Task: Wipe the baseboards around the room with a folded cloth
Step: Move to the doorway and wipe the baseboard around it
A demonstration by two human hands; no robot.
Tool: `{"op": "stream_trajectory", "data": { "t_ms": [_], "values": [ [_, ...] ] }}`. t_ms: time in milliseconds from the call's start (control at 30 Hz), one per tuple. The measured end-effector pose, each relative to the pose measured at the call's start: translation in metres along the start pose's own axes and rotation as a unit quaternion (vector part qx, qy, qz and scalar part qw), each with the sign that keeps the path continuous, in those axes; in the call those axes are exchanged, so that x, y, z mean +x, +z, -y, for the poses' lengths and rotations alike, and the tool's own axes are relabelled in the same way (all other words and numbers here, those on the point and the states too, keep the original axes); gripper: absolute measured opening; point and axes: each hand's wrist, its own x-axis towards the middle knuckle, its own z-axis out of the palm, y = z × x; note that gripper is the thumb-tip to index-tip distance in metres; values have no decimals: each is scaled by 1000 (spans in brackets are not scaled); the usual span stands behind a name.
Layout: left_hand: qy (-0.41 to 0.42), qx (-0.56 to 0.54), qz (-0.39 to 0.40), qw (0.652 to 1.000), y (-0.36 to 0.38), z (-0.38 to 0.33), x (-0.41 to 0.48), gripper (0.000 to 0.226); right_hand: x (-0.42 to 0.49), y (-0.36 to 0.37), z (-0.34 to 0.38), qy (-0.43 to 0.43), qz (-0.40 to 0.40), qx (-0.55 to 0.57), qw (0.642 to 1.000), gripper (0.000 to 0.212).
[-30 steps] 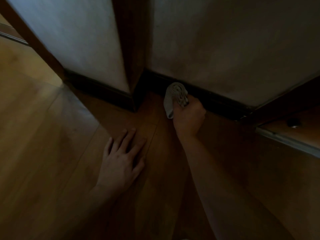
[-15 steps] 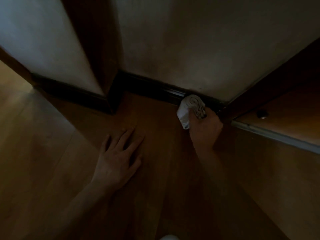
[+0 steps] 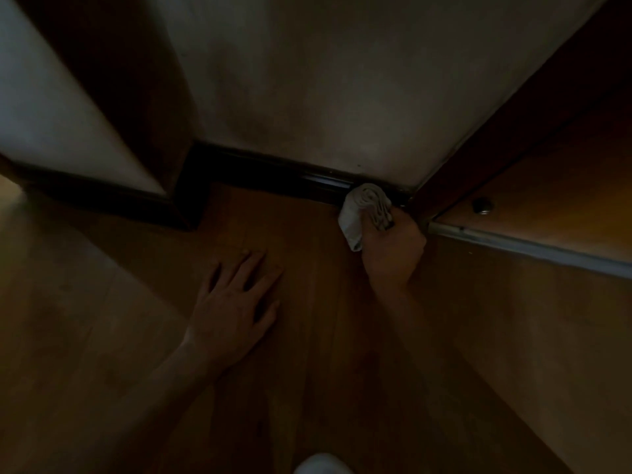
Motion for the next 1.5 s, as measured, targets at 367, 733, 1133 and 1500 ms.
{"op": "stream_trajectory", "data": {
  "t_ms": [367, 733, 1133, 1500],
  "values": [
    [0, 23, 5, 1000, 1, -13, 9, 62, -1, 5, -2, -11, 3, -12, 1000, 24],
    [-11, 35, -23, 999, 10, -17, 13, 62, -4, 11, 10, -34, 25, 18, 999, 29],
    [-21, 32, -43, 998, 10, -24, 17, 60, 8, -37, -31, 7, -50, -19, 999, 21],
    [-34, 22, -41, 998, 13, -30, 19, 60, 14, -35, -38, 1, -28, -12, 1000, 21]
  ]
}}
